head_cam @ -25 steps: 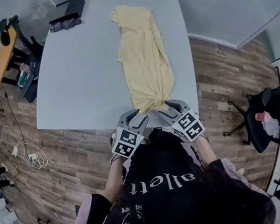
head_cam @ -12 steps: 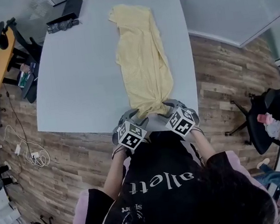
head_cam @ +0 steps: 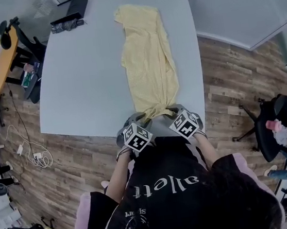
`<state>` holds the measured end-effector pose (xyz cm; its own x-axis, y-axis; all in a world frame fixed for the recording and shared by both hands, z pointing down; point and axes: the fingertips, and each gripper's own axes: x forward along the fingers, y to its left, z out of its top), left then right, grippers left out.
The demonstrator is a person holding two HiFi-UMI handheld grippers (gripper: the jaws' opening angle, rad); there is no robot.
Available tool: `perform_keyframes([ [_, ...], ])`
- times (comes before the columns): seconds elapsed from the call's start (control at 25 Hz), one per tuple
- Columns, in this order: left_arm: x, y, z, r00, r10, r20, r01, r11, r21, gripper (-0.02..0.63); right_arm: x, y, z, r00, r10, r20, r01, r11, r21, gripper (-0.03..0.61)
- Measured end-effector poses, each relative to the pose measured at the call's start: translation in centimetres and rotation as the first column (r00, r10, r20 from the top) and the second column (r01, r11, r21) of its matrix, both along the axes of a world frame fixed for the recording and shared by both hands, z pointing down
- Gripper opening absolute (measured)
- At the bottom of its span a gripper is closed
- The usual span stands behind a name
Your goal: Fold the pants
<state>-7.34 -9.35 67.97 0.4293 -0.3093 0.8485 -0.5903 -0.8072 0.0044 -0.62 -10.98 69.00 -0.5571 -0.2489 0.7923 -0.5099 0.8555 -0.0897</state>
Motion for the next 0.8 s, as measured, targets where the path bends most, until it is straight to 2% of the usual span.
perform_keyframes([
  [0.16,0.2,-0.1,-1.1,0.999,0.004,-0.046,-0.004,1.000,-0.007,0.106,0.1,0.0,-1.1,0.998,-0.004,0.056,0.006,0.999,-0.042,0.092],
  [0.28,0.2,-0.1,-2.7,0.996,0.016,-0.086,-0.015,1.000,0.007,0.097,0.1,-0.1,-2.6,0.995,0.005,0.102,-0.001,0.999,-0.043,0.089],
  [0.48,0.7,-0.6,-6.6,0.986,0.027,-0.165,-0.018,0.998,0.054,0.092,0.4,-1.0,-6.4,0.982,0.020,0.188,-0.018,1.000,-0.016,0.087],
  [0.64,1.4,-1.2,-10.1,0.965,0.027,-0.261,-0.004,0.996,0.088,0.091,1.2,-1.6,-9.0,0.976,0.012,0.219,-0.015,1.000,0.012,0.084],
  [0.8,1.7,-1.8,-12.5,0.957,0.047,-0.287,-0.012,0.992,0.124,0.089,1.5,-2.5,-11.5,0.970,0.006,0.245,-0.019,0.999,0.051,0.083],
])
